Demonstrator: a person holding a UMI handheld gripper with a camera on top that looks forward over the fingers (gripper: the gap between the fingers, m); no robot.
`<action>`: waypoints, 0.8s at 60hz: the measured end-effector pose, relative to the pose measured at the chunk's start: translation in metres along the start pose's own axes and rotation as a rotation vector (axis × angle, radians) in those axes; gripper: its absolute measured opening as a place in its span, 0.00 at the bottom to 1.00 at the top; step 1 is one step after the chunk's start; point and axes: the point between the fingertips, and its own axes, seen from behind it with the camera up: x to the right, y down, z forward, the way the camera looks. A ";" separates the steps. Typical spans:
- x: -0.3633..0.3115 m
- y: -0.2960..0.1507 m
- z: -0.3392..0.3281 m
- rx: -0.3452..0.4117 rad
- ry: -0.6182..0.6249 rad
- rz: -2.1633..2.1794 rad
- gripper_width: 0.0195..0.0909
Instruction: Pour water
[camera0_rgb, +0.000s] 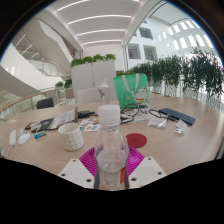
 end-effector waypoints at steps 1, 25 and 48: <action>-0.002 0.004 0.001 -0.012 -0.005 0.008 0.17; 0.001 -0.179 0.094 0.036 0.117 -1.165 0.16; -0.096 -0.168 0.138 0.107 0.159 -2.432 0.17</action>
